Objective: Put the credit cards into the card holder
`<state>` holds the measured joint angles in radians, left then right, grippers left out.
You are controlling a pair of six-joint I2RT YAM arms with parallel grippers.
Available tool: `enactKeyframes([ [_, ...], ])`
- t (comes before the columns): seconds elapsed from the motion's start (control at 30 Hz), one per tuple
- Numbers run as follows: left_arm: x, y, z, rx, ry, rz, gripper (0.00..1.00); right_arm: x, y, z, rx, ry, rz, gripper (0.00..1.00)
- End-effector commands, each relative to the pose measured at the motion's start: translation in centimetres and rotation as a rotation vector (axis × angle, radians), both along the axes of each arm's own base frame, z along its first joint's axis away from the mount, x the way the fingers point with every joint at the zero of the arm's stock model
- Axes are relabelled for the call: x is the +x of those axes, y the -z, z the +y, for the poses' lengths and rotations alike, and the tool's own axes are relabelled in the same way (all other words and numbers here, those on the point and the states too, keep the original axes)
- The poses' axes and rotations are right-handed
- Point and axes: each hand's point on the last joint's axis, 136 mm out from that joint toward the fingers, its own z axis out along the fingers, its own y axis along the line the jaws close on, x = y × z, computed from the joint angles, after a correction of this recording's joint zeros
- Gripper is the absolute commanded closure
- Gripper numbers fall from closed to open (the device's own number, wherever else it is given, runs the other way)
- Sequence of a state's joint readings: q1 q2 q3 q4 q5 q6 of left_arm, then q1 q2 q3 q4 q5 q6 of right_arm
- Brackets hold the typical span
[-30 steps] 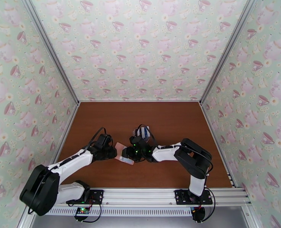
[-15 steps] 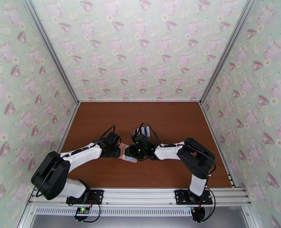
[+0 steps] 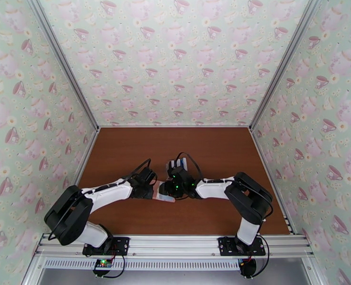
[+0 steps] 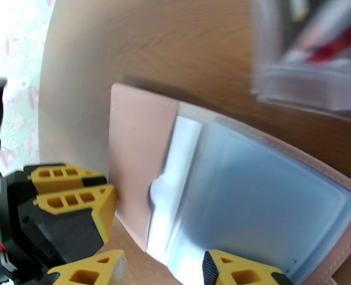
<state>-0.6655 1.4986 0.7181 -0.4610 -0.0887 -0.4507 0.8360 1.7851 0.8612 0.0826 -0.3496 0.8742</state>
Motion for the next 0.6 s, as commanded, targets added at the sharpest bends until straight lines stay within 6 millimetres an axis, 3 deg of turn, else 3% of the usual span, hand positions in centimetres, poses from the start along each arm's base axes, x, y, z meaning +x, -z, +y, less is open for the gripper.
enactKeyframes([
  [0.0, -1.6, 0.8, -0.9, -0.065, -0.014, 0.045, 0.78, -0.9, 3.2, -4.0, -0.18, 0.022, 0.039, 0.51],
  [0.3, -3.5, 2.4, -1.4, -0.091, -0.039, 0.071, 0.78, -0.7, 2.6, -4.2, -0.184, 0.017, 0.027, 0.51],
  [0.57, -4.6, 3.4, -0.5, -0.064, -0.052, 0.088, 0.78, -0.8, 2.8, -4.7, -0.198, 0.016, 0.03, 0.51],
])
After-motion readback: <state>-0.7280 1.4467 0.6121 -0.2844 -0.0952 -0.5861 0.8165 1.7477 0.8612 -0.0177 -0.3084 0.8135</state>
